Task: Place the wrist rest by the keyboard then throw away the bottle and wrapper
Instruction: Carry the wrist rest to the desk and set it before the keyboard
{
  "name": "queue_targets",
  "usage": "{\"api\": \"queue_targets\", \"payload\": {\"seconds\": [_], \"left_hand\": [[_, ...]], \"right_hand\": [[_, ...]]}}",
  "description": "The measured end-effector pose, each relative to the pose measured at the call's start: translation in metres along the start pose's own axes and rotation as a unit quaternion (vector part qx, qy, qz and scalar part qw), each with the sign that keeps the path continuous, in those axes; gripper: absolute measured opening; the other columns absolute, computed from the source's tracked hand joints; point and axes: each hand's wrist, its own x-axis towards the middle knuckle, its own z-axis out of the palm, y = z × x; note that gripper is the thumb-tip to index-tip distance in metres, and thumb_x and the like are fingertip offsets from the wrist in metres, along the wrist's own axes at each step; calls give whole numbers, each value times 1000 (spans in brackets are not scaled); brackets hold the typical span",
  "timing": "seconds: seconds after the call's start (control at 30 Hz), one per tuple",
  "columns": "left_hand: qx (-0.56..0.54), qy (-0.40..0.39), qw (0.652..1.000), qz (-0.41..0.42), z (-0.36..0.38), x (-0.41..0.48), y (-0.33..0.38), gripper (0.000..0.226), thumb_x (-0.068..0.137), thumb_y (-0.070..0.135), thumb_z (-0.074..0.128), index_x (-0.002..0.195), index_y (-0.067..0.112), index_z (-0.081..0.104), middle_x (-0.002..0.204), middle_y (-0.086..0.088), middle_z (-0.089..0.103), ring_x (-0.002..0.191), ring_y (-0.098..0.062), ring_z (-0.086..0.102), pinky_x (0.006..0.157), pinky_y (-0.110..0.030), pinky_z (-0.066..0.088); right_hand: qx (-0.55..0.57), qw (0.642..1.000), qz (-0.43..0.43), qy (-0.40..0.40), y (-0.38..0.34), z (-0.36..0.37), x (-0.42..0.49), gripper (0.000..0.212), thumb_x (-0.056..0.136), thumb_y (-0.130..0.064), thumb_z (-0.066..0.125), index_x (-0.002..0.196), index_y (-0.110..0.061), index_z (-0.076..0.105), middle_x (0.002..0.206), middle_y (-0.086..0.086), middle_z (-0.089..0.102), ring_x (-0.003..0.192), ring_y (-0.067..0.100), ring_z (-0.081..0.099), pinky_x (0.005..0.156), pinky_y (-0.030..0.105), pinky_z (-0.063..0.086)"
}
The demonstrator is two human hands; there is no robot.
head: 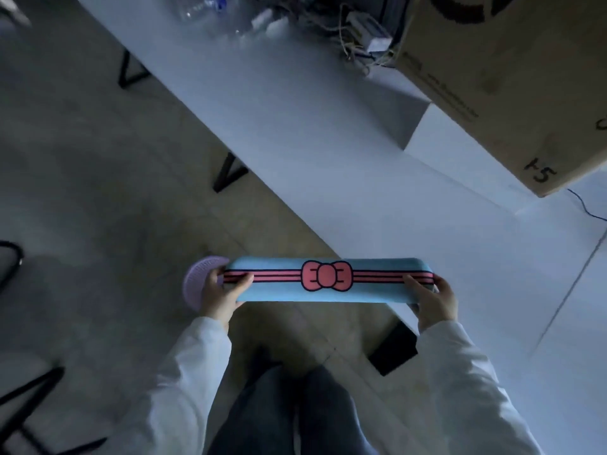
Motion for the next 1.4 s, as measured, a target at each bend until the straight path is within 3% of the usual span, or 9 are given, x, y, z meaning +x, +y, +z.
{"api": "queue_targets", "payload": {"seconds": [0.07,0.2,0.37,0.5,0.57,0.77,1.0,1.23,1.4], "left_hand": [[-20,21,1000,7,-27,0,5,35,79,9,68,107,19,51,117,-11,55,115,-32,55,89,-44,54],[-84,49,995,32,-80,0,19,44,82,4,62,120,13,42,110,-6,49,91,-16,56,46,-12,52],[-118,101,987,31,-171,21,33,57,78,8,68,129,8,43,125,-14,53,110,-26,54,86,-35,50],[-134,123,982,51,-229,34,42,56,79,4,66,130,3,43,119,-14,53,107,-26,54,63,-18,56],[-149,135,978,53,-258,43,43,54,79,4,66,128,3,45,117,-14,54,104,-26,55,54,-11,54],[-168,155,973,44,-312,63,51,53,79,8,67,127,6,44,113,-9,54,102,-23,55,79,-31,49],[-160,188,967,69,-343,95,78,44,80,11,67,119,9,47,98,1,58,91,-15,60,71,-26,50],[-176,208,958,87,-382,129,106,55,78,12,69,126,1,45,122,-18,57,91,-19,62,53,-15,54],[-191,225,951,91,-420,159,133,44,79,11,67,117,9,46,102,-1,58,84,-9,59,59,-19,53]], "right_hand": [[-26,999,-7,-27,3,26,-8,29,76,-5,68,102,-10,54,86,3,56,82,18,55,69,29,51],[-84,995,-26,-57,8,84,-30,19,75,-9,69,92,-10,59,79,0,56,90,24,53,85,42,48],[-94,990,-28,-103,21,166,-71,24,75,-9,70,95,-13,56,84,4,57,89,24,54,74,36,50],[-104,986,-29,-123,36,227,-98,19,74,-6,69,82,-19,57,86,3,58,92,24,54,70,31,50],[-107,985,-27,-133,43,256,-113,24,76,-4,68,97,-11,59,98,9,58,95,24,53,67,28,49],[-106,982,-31,-152,52,323,-140,43,77,-2,66,118,-3,54,107,11,53,96,22,52,65,24,48],[-116,972,-38,-200,40,399,-142,45,77,-2,66,120,0,53,83,-2,55,91,22,53,68,25,48],[-120,960,-46,-247,27,472,-147,45,77,-3,66,120,0,53,91,7,58,85,19,55,64,24,47],[-122,956,-48,-261,28,533,-162,44,78,-3,66,120,-1,53,86,3,57,74,12,53,62,23,45]]}}
